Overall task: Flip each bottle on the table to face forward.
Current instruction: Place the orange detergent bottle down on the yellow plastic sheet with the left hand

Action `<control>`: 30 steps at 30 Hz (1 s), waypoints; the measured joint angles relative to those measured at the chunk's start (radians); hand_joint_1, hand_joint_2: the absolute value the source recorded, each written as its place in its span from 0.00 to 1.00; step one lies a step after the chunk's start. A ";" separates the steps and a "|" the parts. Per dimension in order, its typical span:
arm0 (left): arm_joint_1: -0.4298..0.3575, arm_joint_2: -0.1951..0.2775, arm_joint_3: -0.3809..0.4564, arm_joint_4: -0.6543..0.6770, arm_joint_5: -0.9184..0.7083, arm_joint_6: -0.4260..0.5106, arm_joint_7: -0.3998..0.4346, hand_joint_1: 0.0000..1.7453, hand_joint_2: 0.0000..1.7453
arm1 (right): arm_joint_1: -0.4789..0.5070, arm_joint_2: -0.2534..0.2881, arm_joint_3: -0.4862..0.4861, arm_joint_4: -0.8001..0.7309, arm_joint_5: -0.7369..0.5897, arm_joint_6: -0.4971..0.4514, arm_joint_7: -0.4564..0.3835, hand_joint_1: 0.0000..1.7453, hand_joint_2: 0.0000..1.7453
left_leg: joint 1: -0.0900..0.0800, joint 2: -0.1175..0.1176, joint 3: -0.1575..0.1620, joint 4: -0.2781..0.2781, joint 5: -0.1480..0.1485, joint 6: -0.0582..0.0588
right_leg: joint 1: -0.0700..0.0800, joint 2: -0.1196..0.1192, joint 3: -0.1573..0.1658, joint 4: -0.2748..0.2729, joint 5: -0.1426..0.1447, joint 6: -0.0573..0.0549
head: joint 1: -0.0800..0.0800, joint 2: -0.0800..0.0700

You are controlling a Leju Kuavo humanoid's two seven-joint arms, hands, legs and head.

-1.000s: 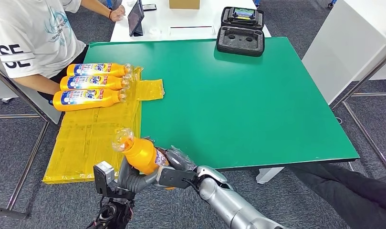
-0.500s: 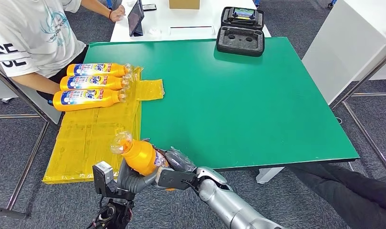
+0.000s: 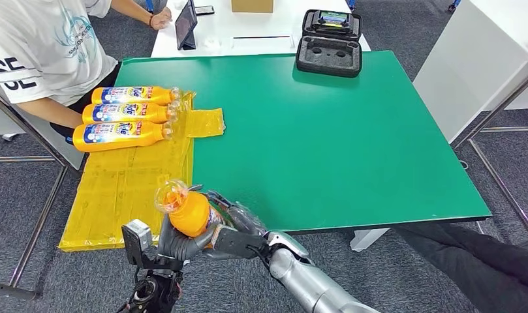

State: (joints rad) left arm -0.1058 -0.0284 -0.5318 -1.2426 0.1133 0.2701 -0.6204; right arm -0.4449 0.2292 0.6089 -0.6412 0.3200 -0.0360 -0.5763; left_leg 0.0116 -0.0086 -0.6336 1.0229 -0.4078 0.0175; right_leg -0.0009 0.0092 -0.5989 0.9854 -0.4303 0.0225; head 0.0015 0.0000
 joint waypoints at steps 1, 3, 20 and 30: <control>0.000 0.000 0.002 -0.004 0.004 0.004 0.000 1.00 1.00 | 0.001 0.000 -0.006 -0.003 -0.014 -0.002 0.000 0.00 0.00 | 0.000 0.000 0.000 0.000 0.000 0.000 | 0.000 0.000 0.000 0.000 0.000 0.000 | 0.000 0.000; -0.002 0.001 0.011 -0.011 0.017 0.019 -0.002 1.00 1.00 | 0.002 0.000 -0.018 -0.009 -0.037 -0.007 -0.001 0.00 0.00 | 0.000 0.000 0.000 0.000 0.000 0.000 | 0.000 0.000 0.000 0.000 0.000 0.000 | 0.000 0.000; -0.040 0.031 0.164 -0.094 0.046 0.140 -0.036 1.00 1.00 | 0.030 -0.013 -0.050 -0.082 -0.120 -0.034 -0.015 0.00 0.00 | 0.000 0.000 0.000 0.000 0.000 0.000 | 0.000 0.000 0.000 0.000 0.000 0.000 | 0.000 0.000; -0.108 0.050 0.258 -0.103 0.004 0.219 -0.039 1.00 1.00 | 0.058 -0.016 -0.100 -0.139 -0.224 -0.065 -0.017 0.00 0.00 | 0.000 0.000 0.000 0.000 0.001 0.000 | 0.000 0.000 0.000 0.000 0.000 0.000 | 0.000 0.000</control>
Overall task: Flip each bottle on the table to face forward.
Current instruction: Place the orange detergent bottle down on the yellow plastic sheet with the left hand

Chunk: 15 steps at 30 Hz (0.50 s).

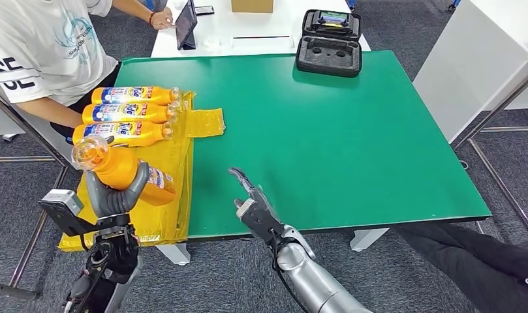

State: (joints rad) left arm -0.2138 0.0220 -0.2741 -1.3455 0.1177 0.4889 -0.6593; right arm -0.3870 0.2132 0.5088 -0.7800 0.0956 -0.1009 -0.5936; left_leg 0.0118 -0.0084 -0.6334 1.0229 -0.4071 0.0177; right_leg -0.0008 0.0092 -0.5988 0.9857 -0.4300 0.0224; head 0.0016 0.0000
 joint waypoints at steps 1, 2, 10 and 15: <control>-0.001 0.000 0.002 0.000 -0.012 0.009 -0.001 1.00 1.00 | 0.003 -0.001 -0.008 -0.006 -0.015 -0.002 0.001 0.00 0.00 | 0.000 0.000 0.000 0.000 0.000 0.000 | 0.000 0.000 0.000 0.000 0.000 0.000 | 0.000 0.000; -0.002 0.001 0.004 0.000 -0.027 0.021 -0.002 1.00 1.00 | 0.007 -0.002 -0.015 -0.012 -0.028 -0.003 0.001 0.00 0.00 | 0.000 0.000 0.000 0.000 0.000 0.000 | 0.000 0.000 0.000 0.000 0.000 0.000 | 0.000 0.000; -0.066 0.027 0.014 0.035 -0.152 0.086 0.037 1.00 1.00 | 0.039 -0.008 -0.041 -0.056 -0.057 -0.015 0.009 0.00 0.00 | 0.000 0.000 0.000 0.000 0.000 0.000 | 0.000 0.000 0.000 0.000 0.000 0.000 | 0.000 0.000; -0.162 0.060 0.018 0.156 -0.367 0.165 0.071 1.00 1.00 | 0.048 -0.007 -0.041 -0.067 -0.061 -0.007 0.018 0.00 0.00 | 0.000 0.000 0.000 0.000 0.001 -0.001 | 0.000 0.000 0.000 0.000 0.001 0.000 | 0.000 0.000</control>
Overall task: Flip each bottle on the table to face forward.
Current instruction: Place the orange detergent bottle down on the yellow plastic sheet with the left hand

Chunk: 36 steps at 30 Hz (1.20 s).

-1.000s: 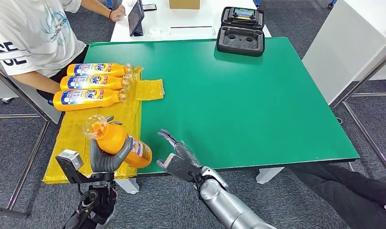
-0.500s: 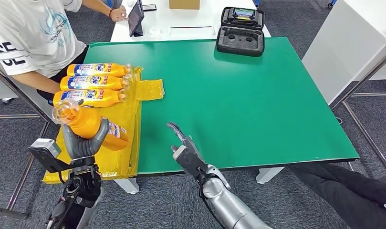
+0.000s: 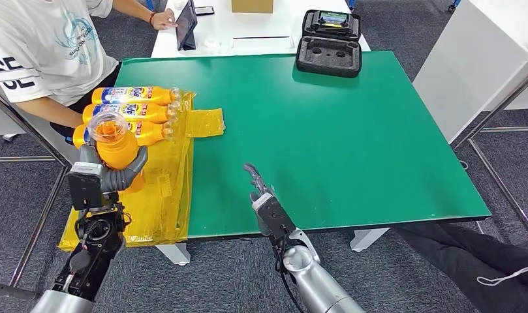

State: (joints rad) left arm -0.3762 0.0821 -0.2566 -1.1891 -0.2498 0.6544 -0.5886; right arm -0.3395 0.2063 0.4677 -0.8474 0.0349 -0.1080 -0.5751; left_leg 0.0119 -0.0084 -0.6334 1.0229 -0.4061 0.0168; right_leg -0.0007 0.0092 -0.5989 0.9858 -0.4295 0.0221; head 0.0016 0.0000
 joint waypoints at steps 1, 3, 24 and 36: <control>-0.014 0.006 0.001 0.021 -0.017 0.005 0.002 1.00 1.00 | 0.001 0.000 0.000 -0.001 0.000 0.001 0.002 0.00 0.00 | 0.000 0.000 0.000 0.000 0.000 0.000 | 0.000 0.000 0.000 0.000 0.000 0.000 | 0.000 0.000; -0.033 0.014 0.003 0.054 -0.030 0.009 0.002 1.00 1.00 | 0.002 0.001 0.000 -0.002 -0.001 0.001 0.004 0.00 0.00 | 0.000 0.000 0.000 0.000 0.000 0.000 | 0.000 0.000 0.000 0.000 0.000 0.000 | 0.000 0.000; -0.136 0.056 0.019 0.301 -0.787 0.044 0.084 1.00 1.00 | 0.002 -0.004 0.000 -0.001 -0.078 0.012 0.002 0.00 0.00 | 0.000 0.000 0.000 0.000 0.000 0.000 | 0.000 0.000 0.000 0.000 0.000 0.000 | 0.000 0.000; -0.137 0.091 -0.151 0.414 -0.932 -0.022 0.174 1.00 1.00 | 0.002 -0.004 -0.003 0.018 -0.079 0.043 -0.005 0.00 0.00 | 0.000 0.000 0.000 0.000 0.000 0.000 | 0.000 0.000 0.000 0.000 0.000 0.000 | 0.000 0.000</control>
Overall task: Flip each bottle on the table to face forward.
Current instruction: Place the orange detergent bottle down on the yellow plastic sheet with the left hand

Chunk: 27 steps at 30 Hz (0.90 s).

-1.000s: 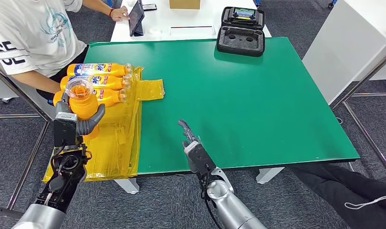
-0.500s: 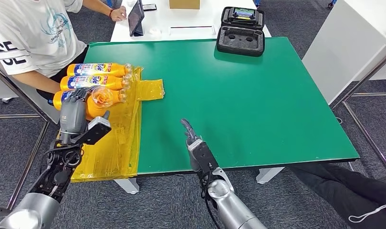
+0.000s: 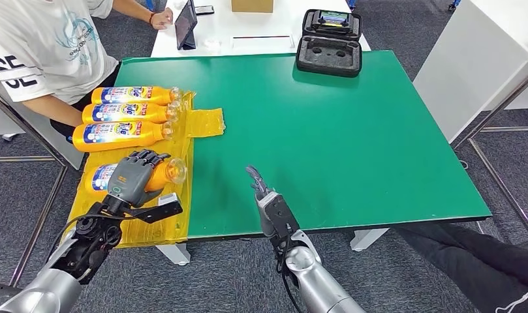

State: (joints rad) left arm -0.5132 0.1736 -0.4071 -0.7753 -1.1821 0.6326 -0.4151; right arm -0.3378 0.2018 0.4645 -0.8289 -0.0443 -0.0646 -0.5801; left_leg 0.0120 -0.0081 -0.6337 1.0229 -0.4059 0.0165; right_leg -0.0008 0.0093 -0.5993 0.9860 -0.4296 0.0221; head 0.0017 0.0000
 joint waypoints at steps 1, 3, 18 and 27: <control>0.000 0.004 -0.011 0.002 0.000 -0.017 0.004 1.00 1.00 | 0.000 0.000 -0.001 0.002 0.001 0.001 0.000 0.00 0.00 | 0.000 0.000 0.000 0.000 0.000 0.000 | 0.000 0.000 0.000 0.000 0.000 0.000 | 0.000 0.000; 0.004 0.012 -0.033 0.003 0.001 -0.053 0.013 1.00 1.00 | -0.001 0.000 -0.004 0.006 0.003 0.003 -0.002 0.00 0.00 | 0.000 0.000 0.000 0.000 0.000 0.000 | 0.000 0.000 0.000 0.000 0.000 0.000 | 0.000 0.000; -0.030 0.034 -0.110 0.094 -0.033 -0.160 0.095 1.00 1.00 | -0.001 0.001 -0.024 0.014 0.020 0.027 -0.012 0.00 0.00 | 0.000 0.000 0.000 0.000 0.000 0.000 | 0.000 0.000 0.001 0.000 0.000 0.000 | 0.000 0.000; -0.082 0.048 -0.114 0.158 -0.041 -0.214 0.098 1.00 1.00 | 0.000 0.001 -0.025 0.014 0.023 0.029 -0.013 0.00 0.00 | 0.000 0.000 0.001 0.000 0.000 0.000 | 0.000 0.000 0.001 0.000 0.000 0.000 | 0.000 0.000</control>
State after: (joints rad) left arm -0.5952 0.2212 -0.5206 -0.6173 -1.2226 0.4190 -0.3170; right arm -0.3381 0.2029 0.4392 -0.8145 -0.0210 -0.0359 -0.5928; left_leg 0.0122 -0.0081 -0.6324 1.0228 -0.4057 0.0164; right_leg -0.0006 0.0093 -0.5980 0.9862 -0.4295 0.0220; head 0.0018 0.0000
